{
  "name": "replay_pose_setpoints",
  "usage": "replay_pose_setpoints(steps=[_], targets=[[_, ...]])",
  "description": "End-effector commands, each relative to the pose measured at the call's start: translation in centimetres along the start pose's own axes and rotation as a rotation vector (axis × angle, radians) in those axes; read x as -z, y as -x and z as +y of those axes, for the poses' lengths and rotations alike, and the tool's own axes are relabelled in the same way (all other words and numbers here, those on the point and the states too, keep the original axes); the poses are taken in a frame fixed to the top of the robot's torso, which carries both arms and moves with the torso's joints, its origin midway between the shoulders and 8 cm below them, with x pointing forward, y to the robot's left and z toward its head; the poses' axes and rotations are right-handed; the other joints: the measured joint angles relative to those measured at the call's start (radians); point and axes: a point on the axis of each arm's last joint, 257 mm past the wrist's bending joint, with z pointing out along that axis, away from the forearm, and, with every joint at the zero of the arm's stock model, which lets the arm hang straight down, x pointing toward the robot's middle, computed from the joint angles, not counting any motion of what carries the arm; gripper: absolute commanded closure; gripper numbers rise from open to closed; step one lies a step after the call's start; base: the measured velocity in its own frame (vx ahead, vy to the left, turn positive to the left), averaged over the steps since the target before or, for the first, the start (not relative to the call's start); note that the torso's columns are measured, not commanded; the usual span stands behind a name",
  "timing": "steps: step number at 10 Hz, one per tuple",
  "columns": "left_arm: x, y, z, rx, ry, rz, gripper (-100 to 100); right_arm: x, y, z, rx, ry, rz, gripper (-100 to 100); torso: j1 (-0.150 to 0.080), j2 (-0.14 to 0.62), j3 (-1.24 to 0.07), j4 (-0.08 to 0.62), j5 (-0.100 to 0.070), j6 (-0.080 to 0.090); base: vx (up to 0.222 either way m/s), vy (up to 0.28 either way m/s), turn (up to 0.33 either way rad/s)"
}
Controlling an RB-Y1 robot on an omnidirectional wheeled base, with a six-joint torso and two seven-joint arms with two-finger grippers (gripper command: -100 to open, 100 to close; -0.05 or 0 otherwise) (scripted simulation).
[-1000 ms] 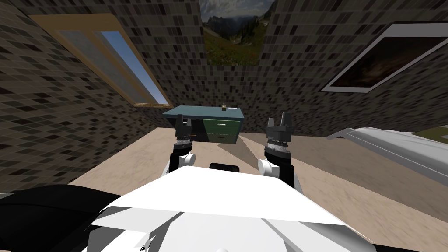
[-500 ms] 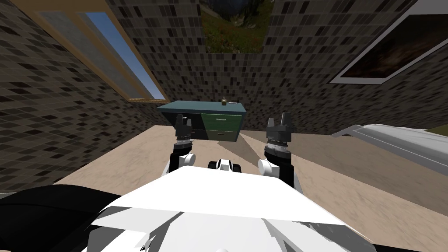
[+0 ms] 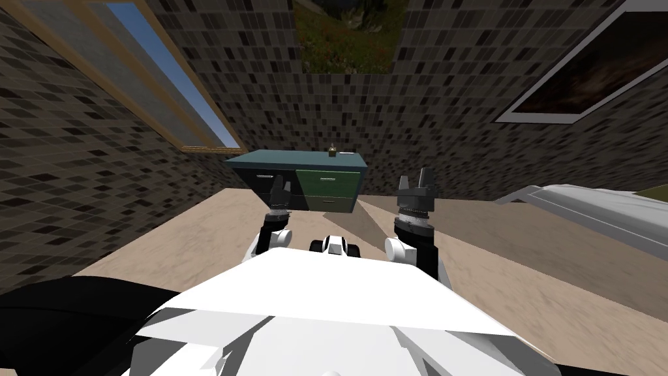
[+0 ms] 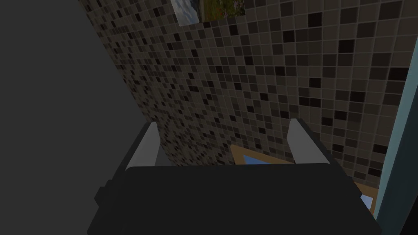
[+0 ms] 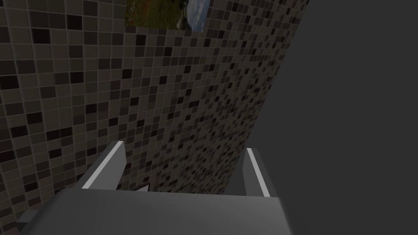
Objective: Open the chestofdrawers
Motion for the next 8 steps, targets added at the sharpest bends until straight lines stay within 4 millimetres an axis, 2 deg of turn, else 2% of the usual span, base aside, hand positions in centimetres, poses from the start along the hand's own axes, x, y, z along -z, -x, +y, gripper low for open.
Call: replay_pose_setpoints(steps=[1,8], targets=[[0.6,-0.3,2.4,-0.01,0.042,0.02,-100,0.0,0.0,0.0,0.0,0.0,0.0,0,0.001,0.002,0.001,0.001,0.0,0.0,0.08,-0.007,-0.026],[2.4,-1.4,8.4,-0.017,0.154,0.041,-100,0.0,0.0,0.0,0.0,0.0,0.0,0,0.0,0.001,0.0,0.0,0.0,0.0,0.094,-0.002,-0.022]])
